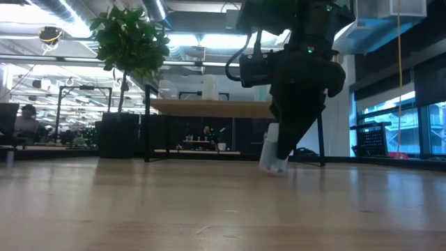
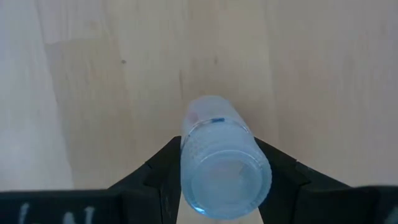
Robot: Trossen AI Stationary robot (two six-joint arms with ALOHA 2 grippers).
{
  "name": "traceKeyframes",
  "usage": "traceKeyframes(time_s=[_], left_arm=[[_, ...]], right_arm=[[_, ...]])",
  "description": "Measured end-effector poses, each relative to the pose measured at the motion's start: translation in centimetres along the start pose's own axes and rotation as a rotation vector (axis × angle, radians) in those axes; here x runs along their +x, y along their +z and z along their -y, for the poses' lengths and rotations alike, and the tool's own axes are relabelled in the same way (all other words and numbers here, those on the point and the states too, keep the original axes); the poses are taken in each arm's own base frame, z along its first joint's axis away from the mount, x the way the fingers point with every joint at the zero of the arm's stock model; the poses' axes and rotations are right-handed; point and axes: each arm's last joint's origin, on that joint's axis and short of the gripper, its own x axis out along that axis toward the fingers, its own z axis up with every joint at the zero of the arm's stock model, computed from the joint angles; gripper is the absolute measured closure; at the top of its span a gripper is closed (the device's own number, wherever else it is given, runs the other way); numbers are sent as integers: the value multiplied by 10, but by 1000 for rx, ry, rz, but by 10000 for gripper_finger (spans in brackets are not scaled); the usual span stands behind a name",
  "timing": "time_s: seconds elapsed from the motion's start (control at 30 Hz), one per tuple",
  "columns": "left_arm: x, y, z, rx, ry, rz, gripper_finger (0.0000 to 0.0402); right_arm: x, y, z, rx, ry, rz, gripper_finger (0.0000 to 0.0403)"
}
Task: Pick and place medicine bottles onto shelf by color
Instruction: Put the transparent pill bottle on the shelf aligned with the other transparent pill bottles
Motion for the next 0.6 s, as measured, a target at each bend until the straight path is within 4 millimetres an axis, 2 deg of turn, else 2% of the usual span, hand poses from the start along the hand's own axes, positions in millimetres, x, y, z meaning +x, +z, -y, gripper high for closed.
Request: traceKeyframes(time_s=[0.37, 0.6], left_arm=[[0, 0, 0, 0, 0, 0, 124], [0, 0, 0, 0, 0, 0, 124]], right_arm=[[1, 1, -1, 72, 48, -7, 240], [1, 2, -1, 71, 52, 5, 200]])
